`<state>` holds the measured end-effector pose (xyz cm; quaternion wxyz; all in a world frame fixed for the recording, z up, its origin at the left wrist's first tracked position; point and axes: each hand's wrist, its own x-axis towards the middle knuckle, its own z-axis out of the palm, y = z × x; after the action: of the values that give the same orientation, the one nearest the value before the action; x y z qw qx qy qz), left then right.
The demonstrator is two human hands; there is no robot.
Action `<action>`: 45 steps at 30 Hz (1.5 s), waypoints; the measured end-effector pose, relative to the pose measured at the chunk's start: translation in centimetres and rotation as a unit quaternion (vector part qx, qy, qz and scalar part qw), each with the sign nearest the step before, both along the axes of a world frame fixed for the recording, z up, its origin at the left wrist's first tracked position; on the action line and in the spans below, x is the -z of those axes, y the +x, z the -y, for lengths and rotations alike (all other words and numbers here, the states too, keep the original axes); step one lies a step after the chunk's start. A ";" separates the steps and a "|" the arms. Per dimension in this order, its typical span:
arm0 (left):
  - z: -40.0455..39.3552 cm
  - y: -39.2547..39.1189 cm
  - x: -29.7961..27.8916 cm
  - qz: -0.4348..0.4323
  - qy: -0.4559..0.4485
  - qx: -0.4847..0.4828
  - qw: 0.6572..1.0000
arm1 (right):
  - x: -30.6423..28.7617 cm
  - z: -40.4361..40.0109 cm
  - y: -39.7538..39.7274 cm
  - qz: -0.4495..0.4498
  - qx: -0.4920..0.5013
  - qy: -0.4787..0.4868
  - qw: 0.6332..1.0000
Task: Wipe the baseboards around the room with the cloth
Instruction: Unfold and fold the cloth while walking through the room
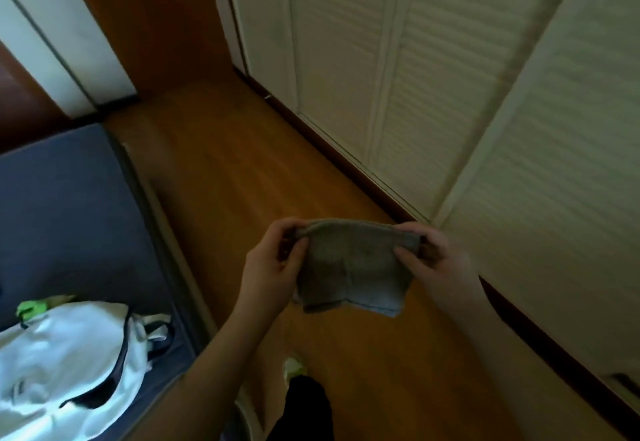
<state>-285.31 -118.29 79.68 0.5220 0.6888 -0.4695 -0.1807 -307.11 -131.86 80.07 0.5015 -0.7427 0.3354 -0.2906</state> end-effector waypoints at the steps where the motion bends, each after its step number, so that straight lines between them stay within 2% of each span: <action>1: 0.8 1.7 0.3 -0.004 -0.002 -0.017 1.000 | 0.0 1.3 1.9 0.003 -0.014 -0.001 1.000; 6: 4.3 11.4 0.4 -0.038 -0.006 -0.060 0.997 | -0.6 7.1 12.3 -0.002 -0.054 -0.048 0.997; 11: 6.9 20.2 -1.0 -0.034 0.003 -0.064 0.997 | -2.2 11.4 21.2 -0.010 -0.071 -0.125 0.990; 18: 13.0 27.4 -2.6 -0.060 0.007 -0.050 0.997 | -2.9 18.8 30.1 0.005 -0.043 -0.168 0.985; 24: 21.5 33.2 -3.0 -0.060 -0.010 -0.080 0.995 | -2.3 28.7 36.9 0.048 -0.056 -0.140 0.987; 30: 29.3 38.6 -4.6 -0.051 -0.020 -0.163 0.985 | -3.6 37.7 44.3 0.096 -0.104 -0.104 0.984; 35: 32.2 44.1 -5.7 -0.048 -0.025 -0.231 0.971 | -4.8 42.2 52.1 0.104 -0.166 -0.102 0.975; 38: 32.6 48.1 -5.9 -0.059 -0.040 -0.281 0.957 | -5.0 43.3 57.7 0.129 -0.209 -0.039 0.969; 42: 32.1 55.2 -4.8 -0.027 0.005 -0.335 0.942 | -4.5 45.0 66.7 0.078 -0.282 0.025 0.956; 45: 31.6 60.9 -3.6 -0.007 0.000 -0.354 0.935 | -3.8 45.6 73.8 0.040 -0.332 0.065 0.940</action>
<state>-224.41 -149.84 83.27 0.5551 0.8094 -0.1912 0.0109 -233.29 -177.49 83.83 0.6294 -0.7656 0.0671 -0.1146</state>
